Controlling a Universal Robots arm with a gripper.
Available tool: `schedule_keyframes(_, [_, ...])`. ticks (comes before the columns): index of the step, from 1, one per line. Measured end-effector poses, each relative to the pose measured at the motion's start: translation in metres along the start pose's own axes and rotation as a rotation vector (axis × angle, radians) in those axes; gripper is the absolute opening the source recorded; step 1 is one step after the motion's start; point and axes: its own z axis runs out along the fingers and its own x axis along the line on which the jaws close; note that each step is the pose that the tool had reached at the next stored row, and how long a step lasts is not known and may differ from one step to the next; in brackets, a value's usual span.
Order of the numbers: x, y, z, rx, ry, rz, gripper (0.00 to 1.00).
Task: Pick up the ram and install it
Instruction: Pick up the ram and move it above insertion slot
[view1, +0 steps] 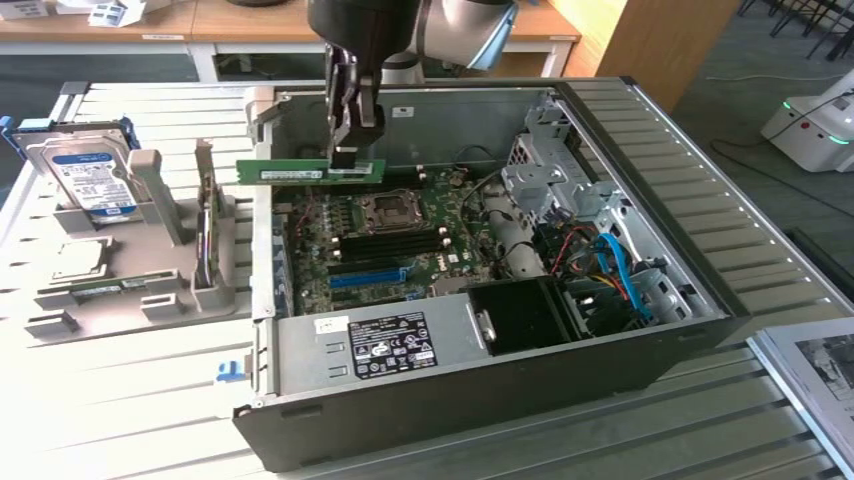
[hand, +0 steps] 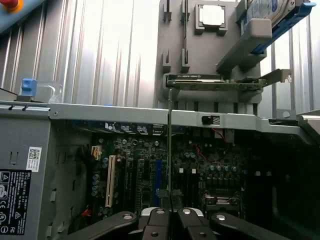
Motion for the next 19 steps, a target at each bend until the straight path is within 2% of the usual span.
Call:
schedule_keyframes(1, [0.0, 0.0002, 0.0001, 0.0011, -0.0001, 0.0, 0.11])
schedule_keyframes(3, [0.0, 0.0014, 0.0002, 0.0099, 0.0005, -0.001, 0.11])
schedule_keyframes(12, [-0.0002, 0.0054, 0.0008, 0.0761, 0.0035, -0.009, 0.11])
schedule_keyframes(13, [-0.0002, 0.0057, 0.0008, 0.0816, 0.0038, -0.01, 0.11])
schedule_keyframes(14, [-0.0002, 0.0057, 0.0008, 0.0839, 0.0039, -0.011, 0.11])
schedule_keyframes(19, [-0.0002, 0.0058, 0.0008, 0.084, 0.004, -0.011, 0.11])
